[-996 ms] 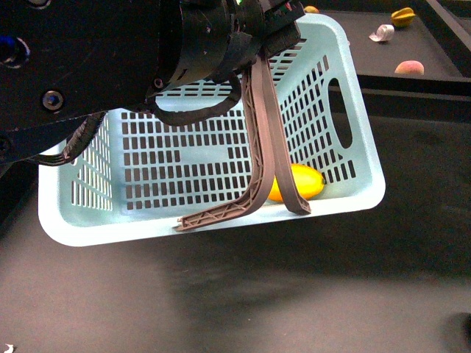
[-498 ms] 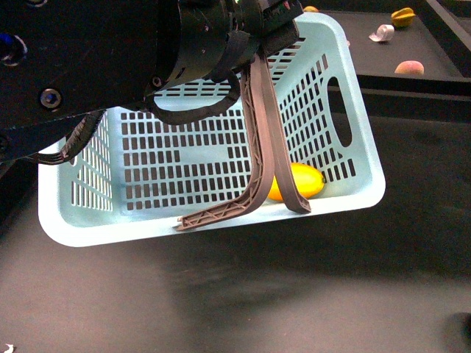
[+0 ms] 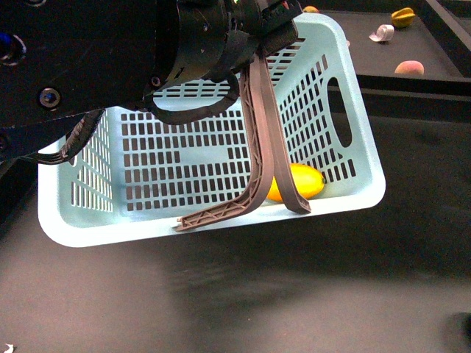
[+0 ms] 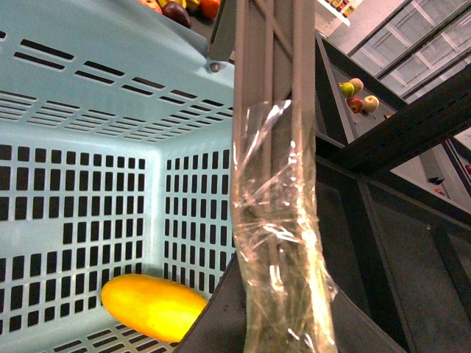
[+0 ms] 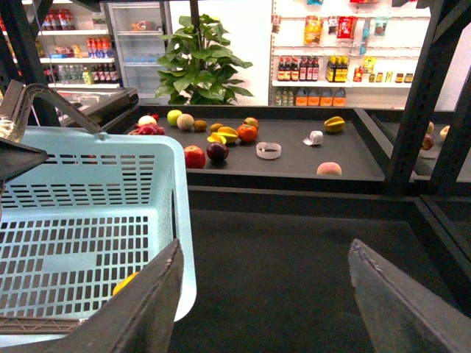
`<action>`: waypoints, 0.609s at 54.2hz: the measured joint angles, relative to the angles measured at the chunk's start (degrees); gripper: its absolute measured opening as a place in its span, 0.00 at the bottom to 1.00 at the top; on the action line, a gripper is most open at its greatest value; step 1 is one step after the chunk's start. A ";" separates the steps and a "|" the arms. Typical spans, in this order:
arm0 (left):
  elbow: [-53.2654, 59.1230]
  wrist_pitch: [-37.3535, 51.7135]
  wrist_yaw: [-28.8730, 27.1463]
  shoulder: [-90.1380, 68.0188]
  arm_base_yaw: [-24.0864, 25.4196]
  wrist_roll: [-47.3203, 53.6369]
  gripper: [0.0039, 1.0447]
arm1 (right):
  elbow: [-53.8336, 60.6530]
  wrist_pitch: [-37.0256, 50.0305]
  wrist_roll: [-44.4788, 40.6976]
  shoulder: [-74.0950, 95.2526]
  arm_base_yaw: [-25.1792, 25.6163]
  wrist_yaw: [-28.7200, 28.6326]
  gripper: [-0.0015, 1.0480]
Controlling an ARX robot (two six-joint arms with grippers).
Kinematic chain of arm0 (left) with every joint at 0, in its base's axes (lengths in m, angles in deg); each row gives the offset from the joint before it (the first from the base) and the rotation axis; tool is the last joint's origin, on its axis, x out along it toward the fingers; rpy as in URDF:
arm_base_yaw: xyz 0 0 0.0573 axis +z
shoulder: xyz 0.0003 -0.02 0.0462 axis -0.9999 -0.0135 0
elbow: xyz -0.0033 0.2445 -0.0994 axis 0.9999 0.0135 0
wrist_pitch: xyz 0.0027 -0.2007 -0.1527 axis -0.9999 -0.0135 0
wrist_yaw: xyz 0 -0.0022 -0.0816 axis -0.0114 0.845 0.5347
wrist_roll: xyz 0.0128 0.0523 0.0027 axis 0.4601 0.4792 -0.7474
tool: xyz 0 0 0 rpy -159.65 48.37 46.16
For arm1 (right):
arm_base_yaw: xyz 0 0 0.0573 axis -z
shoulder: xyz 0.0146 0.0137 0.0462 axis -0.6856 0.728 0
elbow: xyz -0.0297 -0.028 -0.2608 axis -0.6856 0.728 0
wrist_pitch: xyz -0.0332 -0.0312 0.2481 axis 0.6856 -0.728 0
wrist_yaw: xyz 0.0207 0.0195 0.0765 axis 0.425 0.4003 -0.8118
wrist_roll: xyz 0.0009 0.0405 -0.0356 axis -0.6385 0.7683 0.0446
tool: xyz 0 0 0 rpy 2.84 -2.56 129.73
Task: Pick mango with right arm and hold basket with left
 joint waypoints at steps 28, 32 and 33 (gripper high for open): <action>-10.78 -1.70 8.98 -7.23 3.54 16.61 0.07 | 0.00 0.00 -0.02 -0.02 0.00 -0.04 0.92; -13.73 -3.69 6.62 -8.11 4.74 12.52 0.07 | 0.00 -0.02 0.00 -0.07 0.00 0.00 0.92; -14.67 -4.52 5.81 -8.35 5.05 10.97 0.07 | 0.00 -0.02 -0.02 -0.07 0.00 0.00 0.92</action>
